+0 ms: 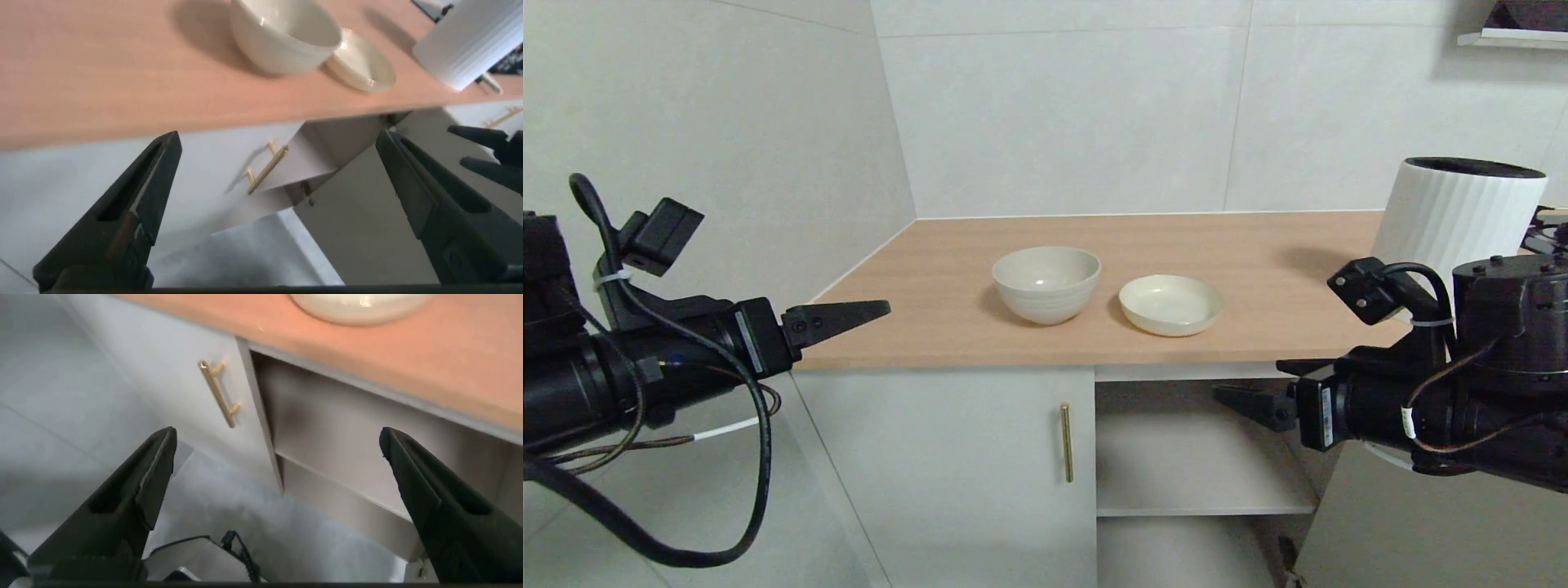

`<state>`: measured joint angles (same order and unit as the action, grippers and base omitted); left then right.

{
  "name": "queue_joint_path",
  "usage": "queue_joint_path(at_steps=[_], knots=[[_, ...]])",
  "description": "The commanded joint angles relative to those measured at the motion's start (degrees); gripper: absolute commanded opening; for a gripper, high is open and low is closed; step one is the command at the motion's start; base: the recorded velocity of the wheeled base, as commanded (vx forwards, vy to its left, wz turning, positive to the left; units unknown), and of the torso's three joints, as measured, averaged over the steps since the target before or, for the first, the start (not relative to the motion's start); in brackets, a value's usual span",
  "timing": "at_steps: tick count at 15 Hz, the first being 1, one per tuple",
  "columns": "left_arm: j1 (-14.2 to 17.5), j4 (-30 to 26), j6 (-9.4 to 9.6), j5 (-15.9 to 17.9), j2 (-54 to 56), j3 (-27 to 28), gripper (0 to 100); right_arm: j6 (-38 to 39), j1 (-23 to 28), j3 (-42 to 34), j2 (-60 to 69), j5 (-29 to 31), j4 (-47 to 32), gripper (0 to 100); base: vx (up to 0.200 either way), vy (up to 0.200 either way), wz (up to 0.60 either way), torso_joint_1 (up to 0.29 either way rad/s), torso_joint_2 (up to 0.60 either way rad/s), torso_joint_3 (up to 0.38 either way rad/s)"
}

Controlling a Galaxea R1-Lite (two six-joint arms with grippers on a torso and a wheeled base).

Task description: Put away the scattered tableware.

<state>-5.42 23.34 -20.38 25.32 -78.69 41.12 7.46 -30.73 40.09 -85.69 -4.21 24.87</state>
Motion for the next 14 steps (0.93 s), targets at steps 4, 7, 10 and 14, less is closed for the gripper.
queue_joint_path(at_steps=[4, 7, 10, 14], knots=[[-0.02, 0.03, -0.01, -0.01, -0.41, 0.01, 100, 0.1, -0.03, -0.02, -0.53, -0.1, 0.0, 100, 0.0, 0.0, 0.0, 0.199, -0.48, -0.287], [-0.46, 0.03, -0.01, -0.01, -0.5, 0.01, 100, -0.08, -0.03, -0.1, -0.45, 0.25, 0.0, 100, 0.0, 0.0, 0.0, 0.121, -0.3, -0.162], [-3.45, -0.23, -0.18, -0.1, -4.1, 3.71, 100, 0.8, -0.12, 6.49, -1.5, 1.04, -0.87, 100, 0.0, 0.0, 0.0, 0.014, -0.03, -0.017], [-6.62, -5.77, -7.57, -0.1, -14.21, 16.71, 100, 0.98, 0.32, 14.31, -7.65, 12.91, -0.35, 100, 0.0, 0.0, 0.0, 0.0, 0.0, 0.0]])
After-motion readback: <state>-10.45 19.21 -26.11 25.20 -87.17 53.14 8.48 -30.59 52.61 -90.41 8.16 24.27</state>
